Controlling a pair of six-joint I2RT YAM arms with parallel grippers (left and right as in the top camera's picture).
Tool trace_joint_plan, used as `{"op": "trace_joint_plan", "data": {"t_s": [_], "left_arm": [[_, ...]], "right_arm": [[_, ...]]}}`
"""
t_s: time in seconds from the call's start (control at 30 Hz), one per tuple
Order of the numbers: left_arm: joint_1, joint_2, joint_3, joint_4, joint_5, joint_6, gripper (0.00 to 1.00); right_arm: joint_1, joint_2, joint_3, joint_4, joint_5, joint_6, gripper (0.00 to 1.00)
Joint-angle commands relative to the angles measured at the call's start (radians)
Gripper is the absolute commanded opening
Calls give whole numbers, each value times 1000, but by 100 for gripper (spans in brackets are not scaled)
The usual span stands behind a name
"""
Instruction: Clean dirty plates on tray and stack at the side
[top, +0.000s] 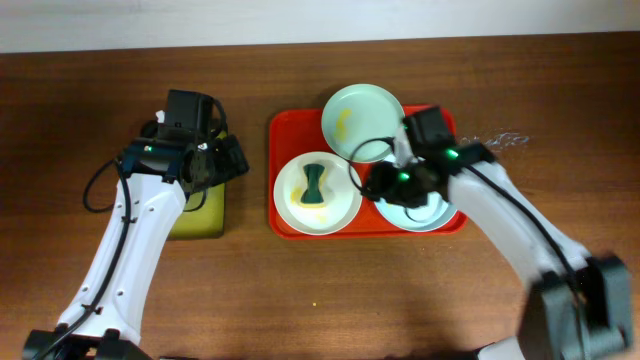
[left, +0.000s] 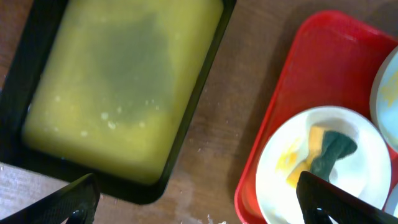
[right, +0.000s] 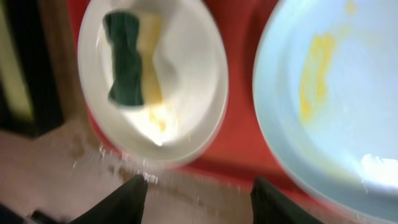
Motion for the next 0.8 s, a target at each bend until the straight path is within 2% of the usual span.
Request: {"op": "trace_joint_plan", "data": {"t_s": [0.0, 0.17, 0.23, 0.4, 0.5, 0.53, 0.57, 0.6, 0.67, 0.7, 0.77], "left_arm": [[1, -3, 0, 3, 3, -2, 99], [1, -3, 0, 2, 23, -2, 99], [1, -3, 0, -3, 22, -2, 99], [1, -3, 0, -7, 29, -1, 99], [1, -1, 0, 0, 125, 97, 100], [1, 2, -2, 0, 148, 113, 100], [1, 2, -15, 4, 162, 115, 91], [1, 2, -23, 4, 162, 115, 80], [-2, 3, -53, 24, 230, 118, 63], [-13, 3, -59, 35, 258, 139, 61], [-62, 13, -84, 92, 266, 141, 59]], "right_arm": [[43, 127, 78, 0, 74, 47, 55], [87, 235, 74, 60, 110, 68, 55], [85, 246, 73, 151, 114, -5, 53], [84, 285, 73, 201, 218, -27, 52], [84, 321, 73, 224, 214, -46, 51], [84, 321, 73, 227, 213, -46, 48], [82, 321, 73, 224, 213, -46, 37], [82, 320, 74, 220, 213, -46, 31], [82, 320, 74, 212, 213, -46, 17], [76, 320, 74, 207, 205, -46, 8], [56, 320, 74, 188, 179, -48, 4]]}}
